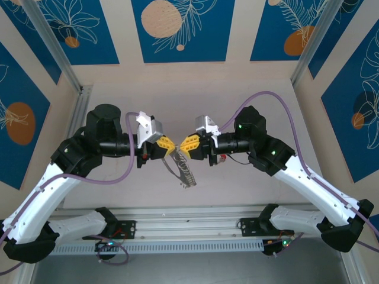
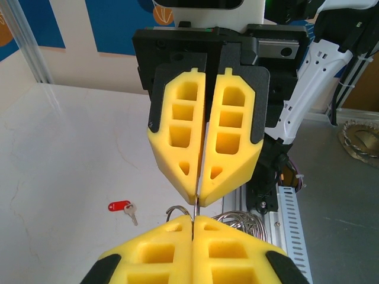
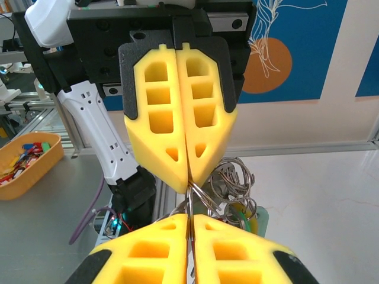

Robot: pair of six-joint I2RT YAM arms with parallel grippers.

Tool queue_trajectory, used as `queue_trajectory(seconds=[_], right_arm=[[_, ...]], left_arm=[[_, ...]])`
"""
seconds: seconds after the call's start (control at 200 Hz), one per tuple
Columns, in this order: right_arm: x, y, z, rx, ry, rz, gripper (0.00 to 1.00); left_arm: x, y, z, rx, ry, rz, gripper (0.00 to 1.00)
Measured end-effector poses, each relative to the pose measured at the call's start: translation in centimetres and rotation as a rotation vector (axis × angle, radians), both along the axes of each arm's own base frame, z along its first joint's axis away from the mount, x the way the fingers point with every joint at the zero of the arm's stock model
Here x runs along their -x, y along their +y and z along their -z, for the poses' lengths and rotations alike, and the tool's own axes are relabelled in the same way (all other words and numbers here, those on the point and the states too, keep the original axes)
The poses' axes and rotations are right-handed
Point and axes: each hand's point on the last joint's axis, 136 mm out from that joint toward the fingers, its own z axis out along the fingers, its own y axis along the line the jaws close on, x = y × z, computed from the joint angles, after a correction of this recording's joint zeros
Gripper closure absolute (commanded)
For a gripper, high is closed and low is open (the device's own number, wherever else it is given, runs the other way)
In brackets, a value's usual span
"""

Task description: Put the keys on the keyring

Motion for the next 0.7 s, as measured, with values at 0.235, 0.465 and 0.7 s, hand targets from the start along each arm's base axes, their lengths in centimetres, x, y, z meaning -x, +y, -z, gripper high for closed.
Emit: queue_trajectory(seconds=[0.235, 0.465, 0.7], right_arm=[[0.27, 0.05, 0.03, -0.001, 0.000, -0.018, 0.87], [0.18, 0.26, 0.31, 0.005, -0.003, -0.027, 1.00], [0.11, 0.20, 0.22, 0.015, -0.005, -0.021, 1.00]], left_arm=[[0.01, -0.01, -0.02, 0.001, 0.000, 0.001, 1.00], [0.07, 0.00, -0.02, 0.001, 0.001, 0.003, 1.00], [-0.13, 0.05, 0.08, -0.004, -0.002, -0.008, 0.82]])
